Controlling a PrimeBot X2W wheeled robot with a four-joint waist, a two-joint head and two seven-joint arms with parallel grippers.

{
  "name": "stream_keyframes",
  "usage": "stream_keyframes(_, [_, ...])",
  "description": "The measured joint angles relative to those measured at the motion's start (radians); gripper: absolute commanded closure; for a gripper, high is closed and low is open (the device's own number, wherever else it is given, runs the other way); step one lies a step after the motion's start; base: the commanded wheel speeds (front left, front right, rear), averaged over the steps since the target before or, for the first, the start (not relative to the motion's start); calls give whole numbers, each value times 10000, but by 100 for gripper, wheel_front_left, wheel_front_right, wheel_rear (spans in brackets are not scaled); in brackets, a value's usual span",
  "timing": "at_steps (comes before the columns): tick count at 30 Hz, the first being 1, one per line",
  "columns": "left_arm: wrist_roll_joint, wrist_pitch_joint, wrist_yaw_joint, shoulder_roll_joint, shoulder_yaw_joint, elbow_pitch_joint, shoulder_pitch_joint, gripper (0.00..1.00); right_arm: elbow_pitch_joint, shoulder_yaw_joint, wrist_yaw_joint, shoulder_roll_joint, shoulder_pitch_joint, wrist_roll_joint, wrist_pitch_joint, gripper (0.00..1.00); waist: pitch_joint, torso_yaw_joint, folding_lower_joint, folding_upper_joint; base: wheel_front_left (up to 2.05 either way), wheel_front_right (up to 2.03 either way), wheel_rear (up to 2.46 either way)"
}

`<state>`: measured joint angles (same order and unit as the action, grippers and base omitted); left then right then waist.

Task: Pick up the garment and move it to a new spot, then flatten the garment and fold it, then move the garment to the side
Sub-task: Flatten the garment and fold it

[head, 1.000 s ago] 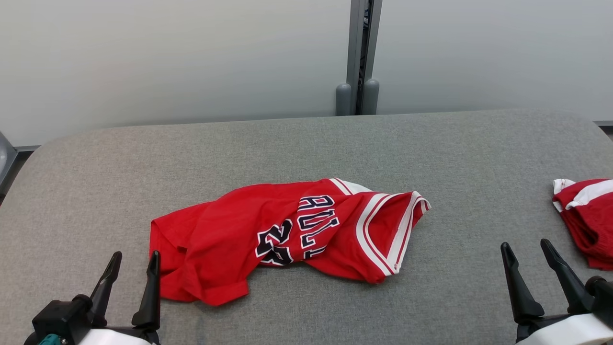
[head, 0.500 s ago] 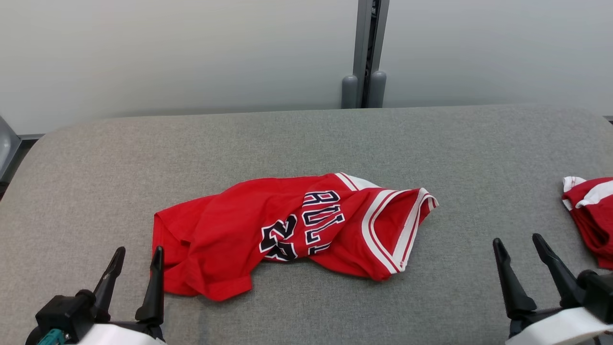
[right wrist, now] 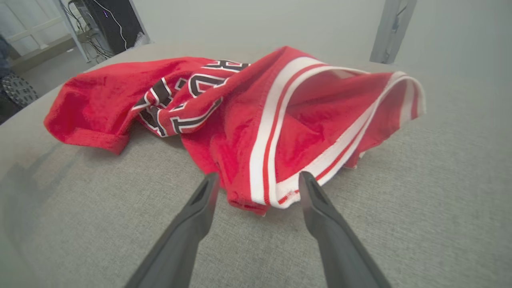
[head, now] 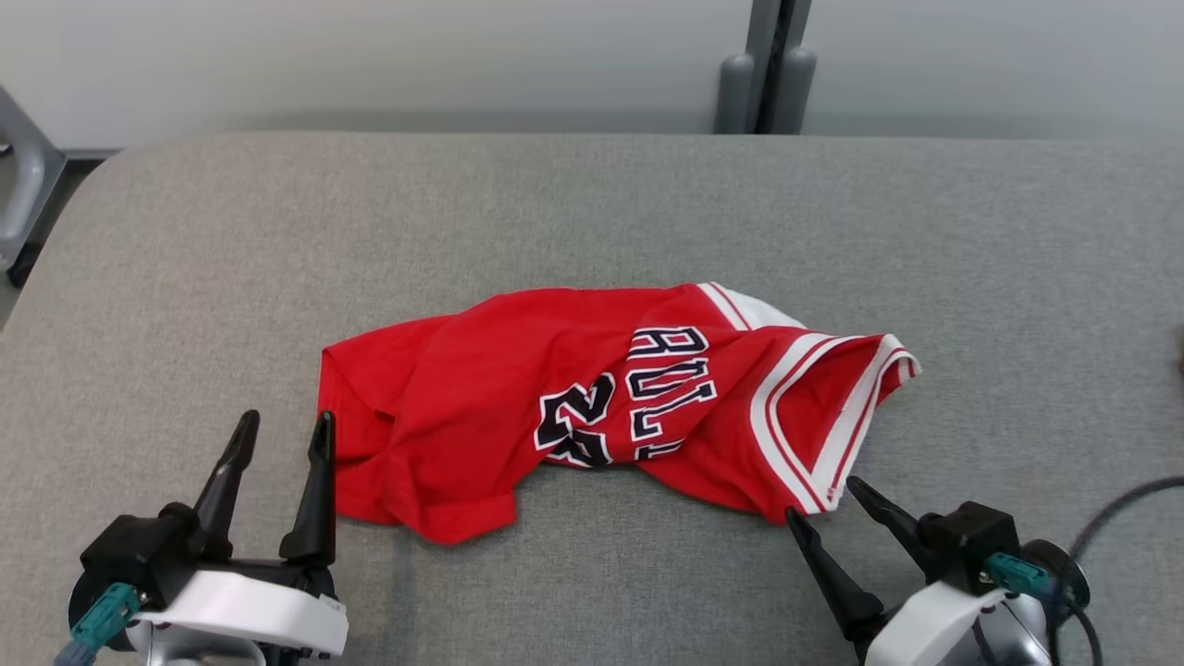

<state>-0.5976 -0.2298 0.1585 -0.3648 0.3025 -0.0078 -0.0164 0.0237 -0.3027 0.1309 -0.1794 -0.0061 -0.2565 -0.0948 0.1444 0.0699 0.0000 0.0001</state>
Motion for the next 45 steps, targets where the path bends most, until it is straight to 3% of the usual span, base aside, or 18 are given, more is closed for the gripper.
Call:
stream_keyframes(5, [35, -100, -100, 96, -23, 259, -332, 0, 759, -570, 0, -364, -703, 198, 196, 0, 457, 194, 0, 0, 0, 0, 0])
stream_keyframes(8, [58, -173, -180, 174, -35, 441, -465, 0, 1162, -807, 0, -430, -985, 169, 253, 92, 599, 263, 0, 0, 0, 0, 0])
stream_keyframes(9, [61, -173, -182, 196, -48, 479, -506, 0, 1248, -895, 0, -460, -1051, 148, 255, 100, 617, 276, 0, 0, 0, 0, 0])
stream_keyframes(14, [77, -232, -261, 255, -142, 663, -533, 0, 1444, -1020, 0, -562, -1289, -67, 405, 100, 561, 236, 0, 0, 0, 0, 0])
stream_keyframes(20, [136, -270, -267, 244, -267, 717, -524, 0, 725, -901, 0, -614, -1532, -203, 784, 100, 389, 16, 0, 0, 0, 0, 0])
stream_keyframes(37, [163, -255, -167, -2, -384, 449, -501, 0, -3661, 224, 2, -746, -1886, 267, 291, 100, 317, -603, 0, 0, 0, 0, 0])
stream_keyframes(45, [249, -259, -209, 65, -311, 278, -917, 0, -3515, 1185, 2, -571, -1897, 249, 128, 100, 938, -427, 0, 0, 0, 0, 0])
